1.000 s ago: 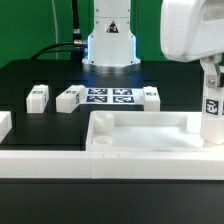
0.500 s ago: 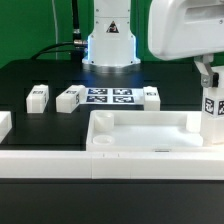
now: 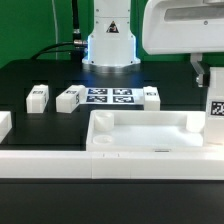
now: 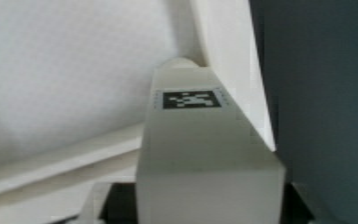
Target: Assemble desk
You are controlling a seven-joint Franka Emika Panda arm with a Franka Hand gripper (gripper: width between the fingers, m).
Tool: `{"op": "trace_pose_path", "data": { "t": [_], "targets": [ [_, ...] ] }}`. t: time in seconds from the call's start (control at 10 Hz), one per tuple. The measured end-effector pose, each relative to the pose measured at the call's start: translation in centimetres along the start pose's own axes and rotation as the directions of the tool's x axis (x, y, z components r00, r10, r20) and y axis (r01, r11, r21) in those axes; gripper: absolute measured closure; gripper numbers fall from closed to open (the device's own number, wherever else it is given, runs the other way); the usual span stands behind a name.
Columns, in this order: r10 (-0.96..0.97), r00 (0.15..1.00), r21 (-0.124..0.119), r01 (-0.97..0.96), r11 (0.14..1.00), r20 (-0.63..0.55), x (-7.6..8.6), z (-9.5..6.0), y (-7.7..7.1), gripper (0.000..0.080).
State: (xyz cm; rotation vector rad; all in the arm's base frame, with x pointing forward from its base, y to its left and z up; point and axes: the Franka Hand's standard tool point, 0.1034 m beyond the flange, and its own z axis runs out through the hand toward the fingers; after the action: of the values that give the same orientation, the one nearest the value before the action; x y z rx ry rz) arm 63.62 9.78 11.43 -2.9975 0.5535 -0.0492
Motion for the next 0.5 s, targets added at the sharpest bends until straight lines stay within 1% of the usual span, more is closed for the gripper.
{"op": "trace_pose_path", "data": {
  "t": [0.2,0.3,0.4,0.5],
  "targets": [
    [0.167,0.986,0.001,-0.167,0.986,0.002,0.07,0.0,0.15,0.0509],
    [0.26,0.966,0.0,-0.26,0.966,0.001,0.1,-0.02,0.22,0.0509],
    [0.363,0.932,0.006,-0.363,0.932,0.006,0.09,-0.04,0.34,0.0509],
    [0.413,0.91,0.002,-0.413,0.911,0.018,-0.03,-0.04,0.31,0.0509]
  ]
}}
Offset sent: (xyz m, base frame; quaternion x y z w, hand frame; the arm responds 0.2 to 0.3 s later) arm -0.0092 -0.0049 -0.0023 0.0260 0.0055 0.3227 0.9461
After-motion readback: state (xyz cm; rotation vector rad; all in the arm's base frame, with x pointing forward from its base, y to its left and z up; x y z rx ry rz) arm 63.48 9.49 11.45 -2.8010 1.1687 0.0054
